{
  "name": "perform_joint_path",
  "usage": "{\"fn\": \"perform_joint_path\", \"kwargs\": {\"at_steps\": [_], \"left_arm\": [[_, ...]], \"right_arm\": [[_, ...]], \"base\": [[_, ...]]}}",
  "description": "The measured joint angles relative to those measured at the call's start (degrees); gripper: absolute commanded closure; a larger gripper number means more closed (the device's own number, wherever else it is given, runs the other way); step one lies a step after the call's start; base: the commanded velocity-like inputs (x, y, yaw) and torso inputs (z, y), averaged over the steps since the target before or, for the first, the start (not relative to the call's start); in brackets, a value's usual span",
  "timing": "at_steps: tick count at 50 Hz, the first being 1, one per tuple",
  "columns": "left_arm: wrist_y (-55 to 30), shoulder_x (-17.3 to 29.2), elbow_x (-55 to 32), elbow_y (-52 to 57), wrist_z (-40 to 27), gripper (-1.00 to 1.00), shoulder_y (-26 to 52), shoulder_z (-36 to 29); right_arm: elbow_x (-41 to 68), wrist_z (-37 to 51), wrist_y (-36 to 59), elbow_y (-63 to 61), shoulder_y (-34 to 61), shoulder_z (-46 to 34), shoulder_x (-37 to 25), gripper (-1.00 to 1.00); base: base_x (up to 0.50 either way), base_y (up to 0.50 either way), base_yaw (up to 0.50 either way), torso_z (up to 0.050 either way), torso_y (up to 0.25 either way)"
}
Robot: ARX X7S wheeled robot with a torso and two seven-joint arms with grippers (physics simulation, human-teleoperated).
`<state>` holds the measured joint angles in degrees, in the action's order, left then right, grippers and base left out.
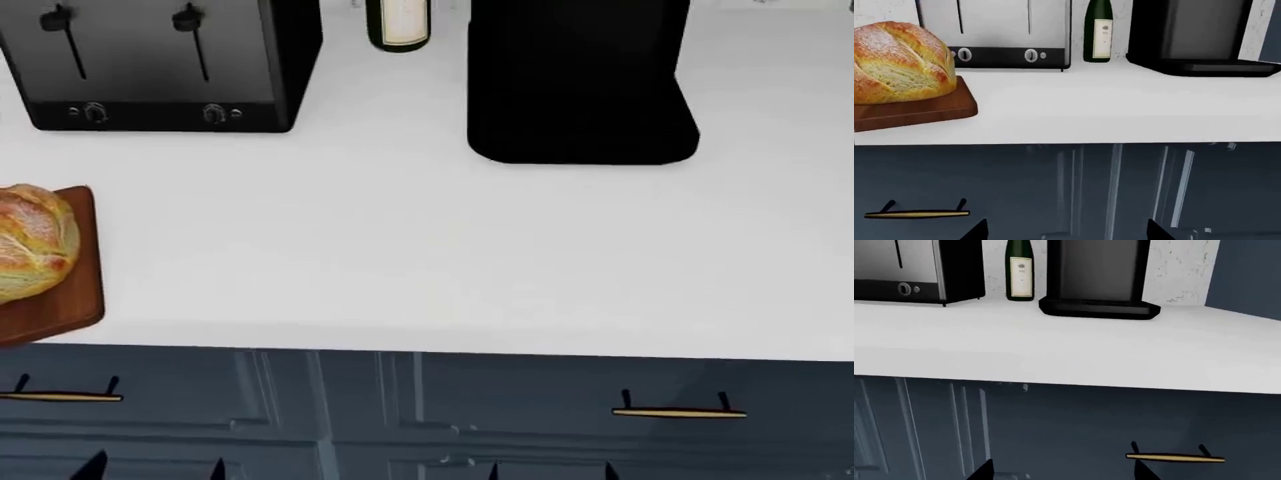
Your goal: Pick up the wedge of cheese and place it on the slice of bread to prepare a simple cheese on bread dish.
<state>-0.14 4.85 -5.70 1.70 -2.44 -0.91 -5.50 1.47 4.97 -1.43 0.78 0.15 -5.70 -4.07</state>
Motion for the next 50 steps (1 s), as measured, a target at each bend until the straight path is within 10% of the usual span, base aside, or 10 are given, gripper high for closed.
{"fn": "perform_joint_path", "kwargs": {"at_steps": [25, 50], "left_arm": [[-0.1, 1.6, -2.0, 0.2, -1.3, -1.0, 0.1, -1.8], [-9.6, 4.9, -3.4, 17.2, -6.3, -1.0, -1.2, -0.3]], "right_arm": [[1.6, 2.1, -0.7, 0.4, 0.2, -1.8, -1.6, -1.0], [3.8, 5.5, 13.4, -18.9, -1.2, -0.1, -5.8, -1.0]], "base": [[0.0, 0.0, 0.0, 0.05, 0.0], [0.0, 0.0, 0.0, 0.0, 0.0]]}}
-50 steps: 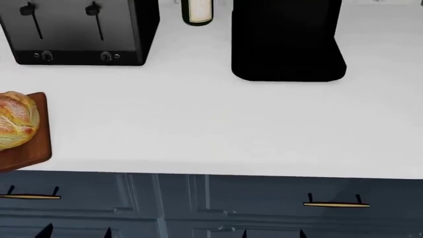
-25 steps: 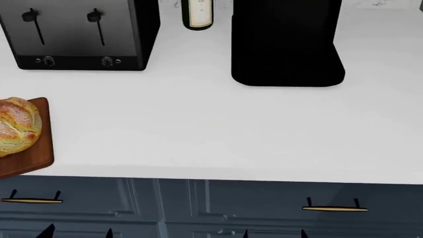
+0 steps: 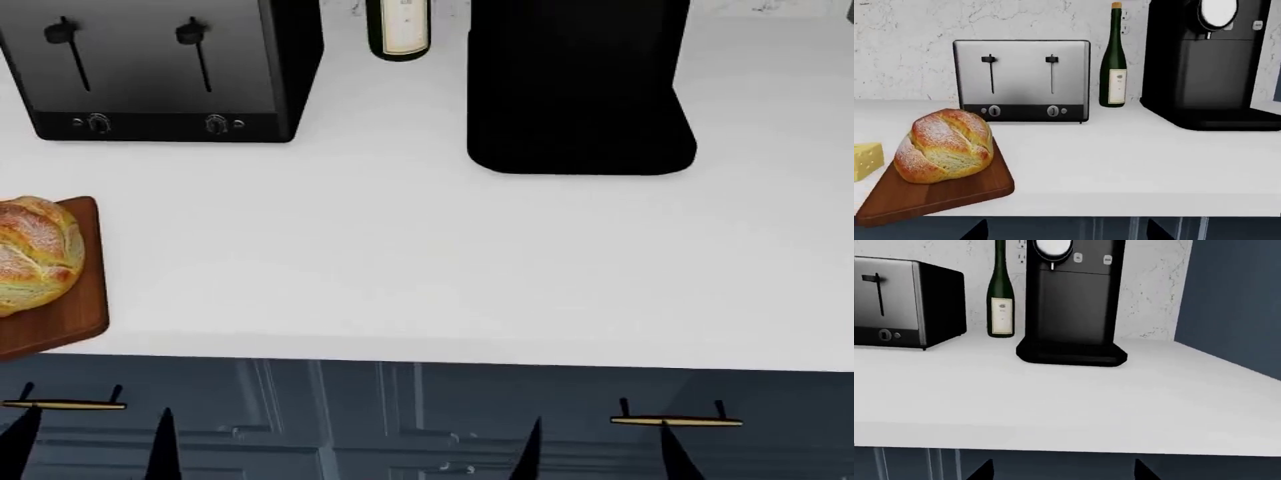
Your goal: Pick up the wedge of cheese and place it on the slice of bread to prepare a simple cheese on bread dish.
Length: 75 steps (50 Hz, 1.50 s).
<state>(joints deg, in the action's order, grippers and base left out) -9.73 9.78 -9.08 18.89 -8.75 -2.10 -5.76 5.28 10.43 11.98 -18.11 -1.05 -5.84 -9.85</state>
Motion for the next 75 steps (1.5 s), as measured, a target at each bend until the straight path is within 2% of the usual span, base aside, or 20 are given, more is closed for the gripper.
{"fn": "perform_joint_path", "kwargs": {"at_steps": [15, 42, 75], "left_arm": [[-8.5, 1.9, -3.2, 11.4, -3.0, -1.0, 1.5, 2.3], [-27.2, 5.6, -8.7, 26.1, -7.7, -1.0, 12.0, 4.1], [-31.5, 7.5, -11.0, 29.5, -9.2, -1.0, 15.4, 5.9]], "right_arm": [[0.7, 1.4, 8.6, -10.7, 1.4, 0.5, -2.7, -1.0], [1.5, 2.4, 21.6, -23.1, 7.6, 2.6, -7.2, -1.0], [2.2, 2.8, 26.5, -26.1, 12.6, 3.4, -9.3, -1.0]], "base": [[0.0, 0.0, 0.0, 0.0, 0.0], [0.0, 0.0, 0.0, 0.0, 0.0], [0.0, 0.0, 0.0, 0.0, 0.0]]}}
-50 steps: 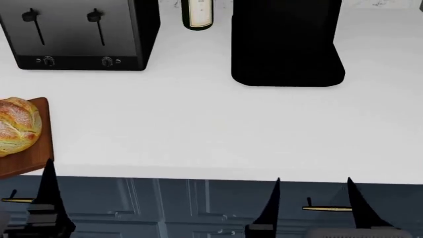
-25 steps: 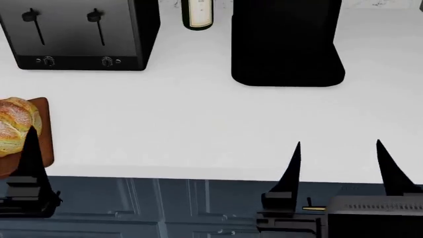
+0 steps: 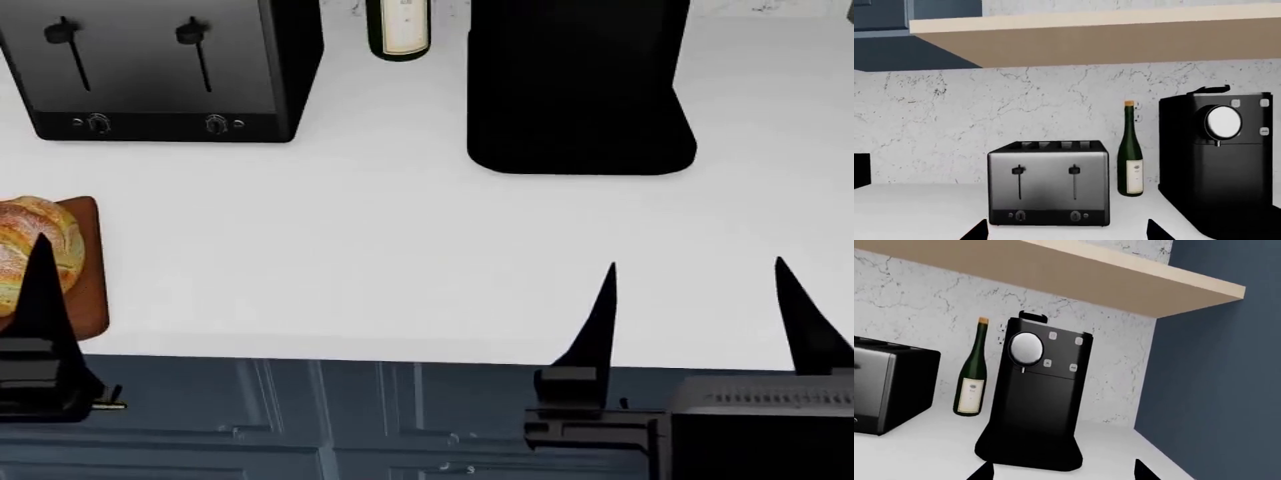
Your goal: Pick up the wedge of cheese and place it on the slice of bread to prepare a simple cheese on bread dish.
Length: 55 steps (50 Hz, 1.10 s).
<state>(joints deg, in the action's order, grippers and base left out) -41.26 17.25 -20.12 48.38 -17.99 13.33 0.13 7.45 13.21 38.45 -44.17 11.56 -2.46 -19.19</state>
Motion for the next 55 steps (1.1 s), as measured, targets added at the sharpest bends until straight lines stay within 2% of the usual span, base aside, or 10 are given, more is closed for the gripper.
{"fn": "perform_joint_path", "kwargs": {"at_steps": [28, 55], "left_arm": [[0.2, 0.8, -1.0, 0.5, -0.6, -1.0, 0.7, 0.2], [-2.9, 1.1, -2.5, -0.5, -1.7, -1.0, 5.0, -0.5]], "right_arm": [[0.4, -0.1, 0.0, -0.4, 0.4, -0.6, -0.9, -1.0], [2.1, -0.4, 2.3, 0.4, 3.0, -0.2, -1.2, -1.0]], "base": [[0.01, 0.26, 0.0, 0.0, 0.0], [0.02, 0.27, 0.0, 0.0, 0.0]]}}
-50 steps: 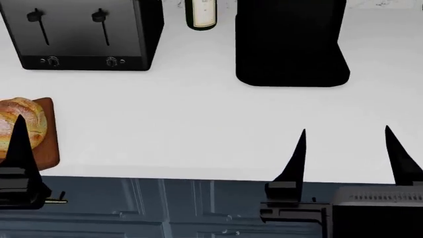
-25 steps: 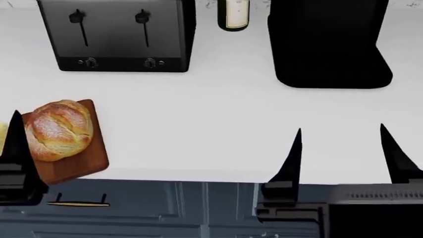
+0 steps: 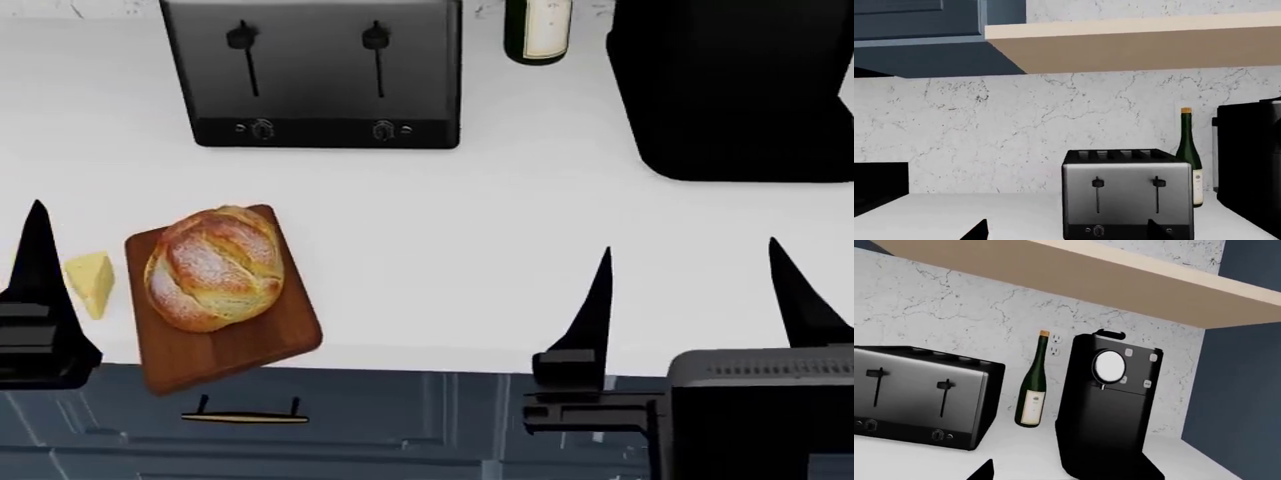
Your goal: Pick up the wedge of cheese and place it on the slice of bread to prepare a simple cheese on bread dish.
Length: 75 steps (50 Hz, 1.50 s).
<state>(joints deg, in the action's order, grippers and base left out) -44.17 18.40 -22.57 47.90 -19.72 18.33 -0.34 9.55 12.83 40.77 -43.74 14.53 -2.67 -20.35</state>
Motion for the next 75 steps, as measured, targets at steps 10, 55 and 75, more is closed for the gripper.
{"fn": "perform_joint_path", "kwargs": {"at_steps": [10, 55, 75], "left_arm": [[1.1, 0.1, 0.3, -0.9, 0.0, -1.0, 0.0, -0.6], [3.6, 1.1, 0.5, -1.9, -0.4, -1.0, -1.3, -1.6], [3.8, 1.4, 0.1, -1.8, -0.9, -1.0, -1.4, -1.8]], "right_arm": [[-0.1, 0.3, -1.2, 0.6, -0.9, 0.0, 0.1, -1.0], [-0.1, 1.3, -3.2, 1.2, -2.7, -0.7, -0.4, -1.0], [0.2, 1.6, -3.6, 1.3, -3.0, -0.6, -0.7, -1.0]], "base": [[0.02, 0.27, 0.0, 0.0, 0.0], [0.02, 0.27, 0.0, 0.0, 0.0], [0.02, 0.27, 0.0, 0.0, 0.0]]}}
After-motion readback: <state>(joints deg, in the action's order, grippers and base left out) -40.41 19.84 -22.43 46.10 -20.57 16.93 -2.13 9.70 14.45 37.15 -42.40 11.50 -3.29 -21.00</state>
